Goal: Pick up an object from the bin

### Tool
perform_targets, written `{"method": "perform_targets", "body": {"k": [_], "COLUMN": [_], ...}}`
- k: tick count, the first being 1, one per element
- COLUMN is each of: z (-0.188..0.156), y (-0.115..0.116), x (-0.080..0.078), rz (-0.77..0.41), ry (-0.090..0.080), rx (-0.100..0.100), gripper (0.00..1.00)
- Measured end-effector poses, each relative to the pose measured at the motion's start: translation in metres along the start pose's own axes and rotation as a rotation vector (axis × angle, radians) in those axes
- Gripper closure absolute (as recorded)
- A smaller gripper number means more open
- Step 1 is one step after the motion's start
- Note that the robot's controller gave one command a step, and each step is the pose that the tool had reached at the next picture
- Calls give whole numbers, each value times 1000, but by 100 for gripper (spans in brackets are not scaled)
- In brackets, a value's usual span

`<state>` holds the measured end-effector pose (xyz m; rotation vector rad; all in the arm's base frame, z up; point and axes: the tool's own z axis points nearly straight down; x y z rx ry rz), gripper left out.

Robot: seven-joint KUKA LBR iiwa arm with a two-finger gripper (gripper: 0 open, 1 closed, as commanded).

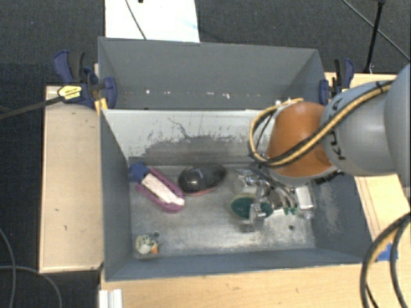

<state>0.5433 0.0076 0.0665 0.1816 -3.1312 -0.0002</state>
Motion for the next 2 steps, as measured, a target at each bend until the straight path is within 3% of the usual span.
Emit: {"method": "perform_targets", "body": {"k": [1,2], "z": [-4,-161], "y": [1,0], "x": [-2,36], "rz": [2,40], "ry": [-7,-14], "rx": [0,1], "gripper": [100,100]}}
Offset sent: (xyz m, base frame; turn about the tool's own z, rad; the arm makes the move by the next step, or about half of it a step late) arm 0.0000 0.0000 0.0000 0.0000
